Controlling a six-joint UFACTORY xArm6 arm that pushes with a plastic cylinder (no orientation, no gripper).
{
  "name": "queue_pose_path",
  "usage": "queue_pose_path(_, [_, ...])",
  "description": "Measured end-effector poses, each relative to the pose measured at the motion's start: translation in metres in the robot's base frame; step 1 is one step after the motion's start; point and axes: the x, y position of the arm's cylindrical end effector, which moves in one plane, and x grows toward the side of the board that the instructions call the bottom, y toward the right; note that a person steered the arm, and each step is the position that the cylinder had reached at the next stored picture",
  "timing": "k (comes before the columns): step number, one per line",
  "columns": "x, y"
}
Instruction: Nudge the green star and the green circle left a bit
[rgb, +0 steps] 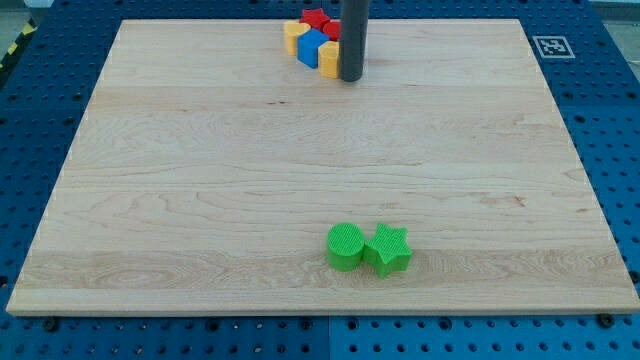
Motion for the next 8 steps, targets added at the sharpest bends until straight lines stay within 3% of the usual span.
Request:
queue_pose_path(1, [-0.003, 0.002])
queue_pose_path(4, [0.183, 0.013])
queue_pose_path(5, [0.213, 0.013])
queue_pose_path(7, [0.212, 0.013])
queue_pose_path(8, [0.187, 0.011])
